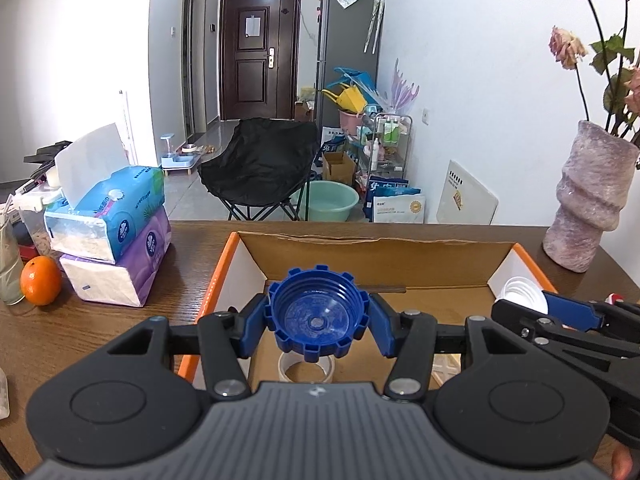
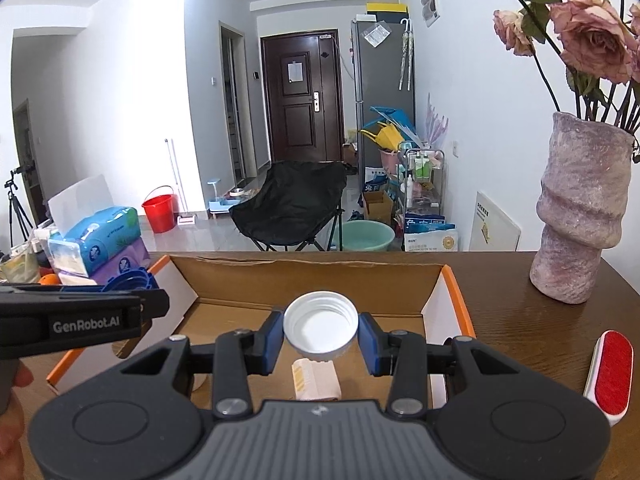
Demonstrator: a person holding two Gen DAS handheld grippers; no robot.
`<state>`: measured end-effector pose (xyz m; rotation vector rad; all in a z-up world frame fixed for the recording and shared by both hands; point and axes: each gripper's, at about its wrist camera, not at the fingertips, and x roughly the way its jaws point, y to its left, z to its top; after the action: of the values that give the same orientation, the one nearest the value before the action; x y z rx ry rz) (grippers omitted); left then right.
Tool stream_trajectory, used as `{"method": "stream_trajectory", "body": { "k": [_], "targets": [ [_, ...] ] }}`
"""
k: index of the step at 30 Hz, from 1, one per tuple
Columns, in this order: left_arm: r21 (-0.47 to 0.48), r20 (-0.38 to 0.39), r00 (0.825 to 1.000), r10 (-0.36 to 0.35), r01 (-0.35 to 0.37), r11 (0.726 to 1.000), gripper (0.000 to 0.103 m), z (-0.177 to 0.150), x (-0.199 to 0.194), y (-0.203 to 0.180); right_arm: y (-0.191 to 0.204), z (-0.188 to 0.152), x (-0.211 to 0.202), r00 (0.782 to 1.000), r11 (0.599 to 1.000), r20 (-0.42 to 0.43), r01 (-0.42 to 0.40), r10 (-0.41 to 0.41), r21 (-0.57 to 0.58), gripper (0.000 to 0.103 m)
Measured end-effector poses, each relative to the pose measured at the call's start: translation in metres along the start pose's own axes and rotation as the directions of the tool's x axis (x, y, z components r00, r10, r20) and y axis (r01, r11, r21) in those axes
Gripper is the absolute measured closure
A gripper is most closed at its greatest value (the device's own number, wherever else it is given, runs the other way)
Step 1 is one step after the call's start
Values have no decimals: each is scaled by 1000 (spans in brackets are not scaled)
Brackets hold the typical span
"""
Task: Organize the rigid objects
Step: 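Open both tools to drop the blue cap and white cap into the box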
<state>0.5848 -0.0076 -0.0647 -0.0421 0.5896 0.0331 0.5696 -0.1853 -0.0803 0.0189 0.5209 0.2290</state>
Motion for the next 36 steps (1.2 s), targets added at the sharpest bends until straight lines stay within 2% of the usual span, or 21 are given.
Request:
{"method": "stream_trajectory", "body": {
  "k": [9, 11, 12, 13, 14, 15, 16, 18, 20, 36],
  "targets": [
    [6, -35, 999, 19, -19, 1000, 47, -1, 13, 4, -4, -6, 16, 999, 1000, -50, 16, -17, -2, 63],
    [6, -35, 999, 23, -23, 1000, 37, -2, 13, 4, -5, -7, 15, 998, 1000, -53, 23, -22, 1, 62],
    [2, -31, 999, 27, -27, 1000, 24, -1, 12, 5, -5, -7, 15, 998, 1000, -56, 27, -27, 3, 54],
    [-2, -25, 999, 33, -33, 999, 14, -1, 12, 6, -6, -7, 15, 998, 999, -58, 32, -32, 5, 37],
    [-5, -16, 999, 39, -39, 999, 12, -1, 10, 6, -7, -6, 14, 998, 999, -54, 44, -43, 8, 28],
    [-8, -9, 999, 43, -43, 999, 7, -1, 9, 7, -7, -6, 14, 997, 998, -48, 55, -55, 8, 15],
    [-12, -8, 999, 47, -47, 999, 0, 0, 8, 8, -7, -6, 13, 997, 998, -41, 67, -67, 4, 11],
    [-25, -2, 998, 61, -61, 998, 0, 1, 7, 10, -8, -6, 12, 997, 997, -43, 71, -70, 6, 10],
    [-25, -6, 998, 62, -62, 998, 0, 2, 8, 11, -9, -6, 12, 996, 997, -45, 76, -76, 10, 1],
    [-32, 4, 998, 60, -60, 998, 0, 4, 1, 10, -7, -4, 10, 996, 997, -47, 76, -75, 12, 0]
  ]
}}
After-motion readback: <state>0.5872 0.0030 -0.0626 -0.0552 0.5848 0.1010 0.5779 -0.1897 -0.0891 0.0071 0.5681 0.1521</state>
